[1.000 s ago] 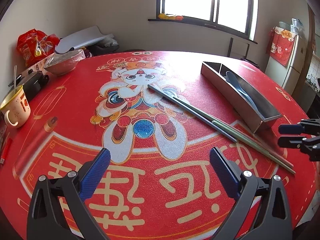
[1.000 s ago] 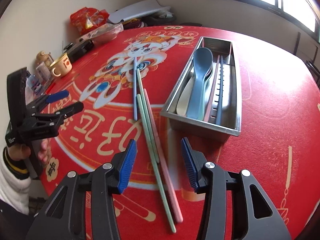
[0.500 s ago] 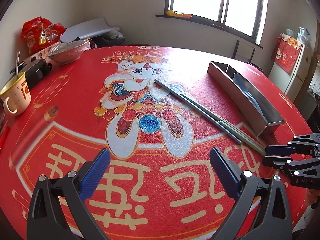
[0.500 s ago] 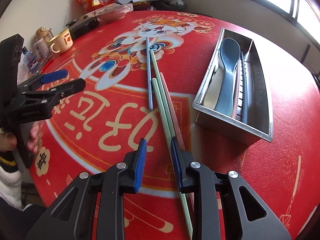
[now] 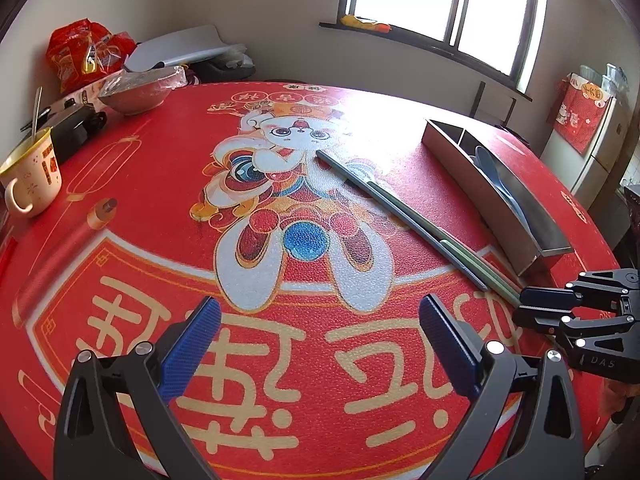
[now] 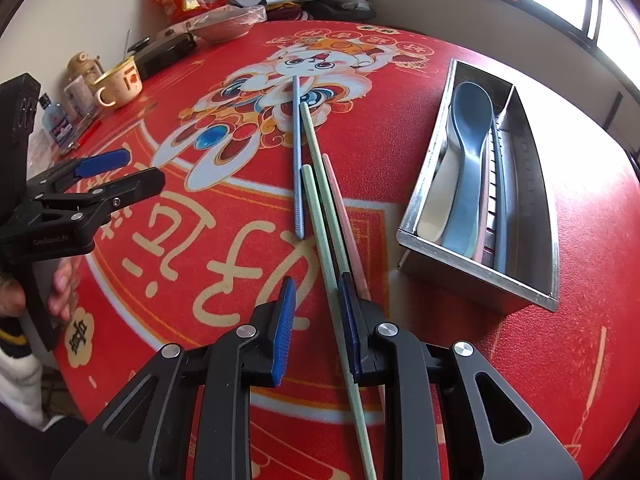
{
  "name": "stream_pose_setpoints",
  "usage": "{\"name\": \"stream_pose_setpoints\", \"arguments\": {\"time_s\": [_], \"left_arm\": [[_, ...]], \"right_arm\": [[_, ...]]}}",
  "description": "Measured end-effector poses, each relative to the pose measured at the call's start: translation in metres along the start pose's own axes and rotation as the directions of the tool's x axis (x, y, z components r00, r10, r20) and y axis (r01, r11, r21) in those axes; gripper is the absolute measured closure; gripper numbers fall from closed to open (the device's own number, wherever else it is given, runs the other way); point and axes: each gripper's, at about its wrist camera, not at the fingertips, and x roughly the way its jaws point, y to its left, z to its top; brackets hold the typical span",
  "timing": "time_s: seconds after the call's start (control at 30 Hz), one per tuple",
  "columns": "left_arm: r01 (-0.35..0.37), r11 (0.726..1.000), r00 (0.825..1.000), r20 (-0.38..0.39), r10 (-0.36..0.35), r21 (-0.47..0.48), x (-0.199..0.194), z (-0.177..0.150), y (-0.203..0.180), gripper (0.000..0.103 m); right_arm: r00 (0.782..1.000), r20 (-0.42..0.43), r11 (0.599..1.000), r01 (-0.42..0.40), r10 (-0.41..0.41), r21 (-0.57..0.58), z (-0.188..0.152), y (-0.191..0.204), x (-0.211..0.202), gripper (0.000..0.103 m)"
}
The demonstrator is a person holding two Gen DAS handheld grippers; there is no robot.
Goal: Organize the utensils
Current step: 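Move the right tool to the chopstick pile and close on a green chopstick, then lift the green chopstick over the tray with the right tool while the left tool closes on a blue chopstick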
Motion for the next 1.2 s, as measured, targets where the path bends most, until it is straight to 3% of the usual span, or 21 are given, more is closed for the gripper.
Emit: {"name": "stream_pose_setpoints", "arguments": {"time_s": [0.13,0.37,0.73,0.83,1.2], "left_arm": [[0.0,1.0,1.0,-0.001,0.0,0.002,0.0,0.001,0.0,0.006],[0.001,1.0,1.0,-0.007,-0.001,0.002,0.001,0.0,0.0,0.006],[0.007,1.0,1.0,-0.011,-0.007,-0.014,0.002,0.0,0.003,0.006],[0.003,1.0,1.0,-0.015,-0.004,-0.019,0.003,0.0,0.004,0.006],[-0.014,0.999,0.999,-0.029,0.013,-0.033,0.006,0.001,0.006,0.006]], "right_arm": [[1.0,-0.01,1.0,0.003,-0.003,-0.001,-0.002,0.002,0.003,0.083],[1.0,-0.006,1.0,0.016,-0.016,0.0,-0.006,0.001,0.002,0.095],[0.999,0.028,1.0,0.017,-0.017,0.023,-0.007,-0.001,0.002,0.096],[0.999,0.045,0.998,-0.031,0.028,0.06,-0.009,-0.006,0.001,0.097],[0.974,0.204,0.985,-0.123,0.097,0.12,-0.002,-0.023,-0.036,0.097]]}}
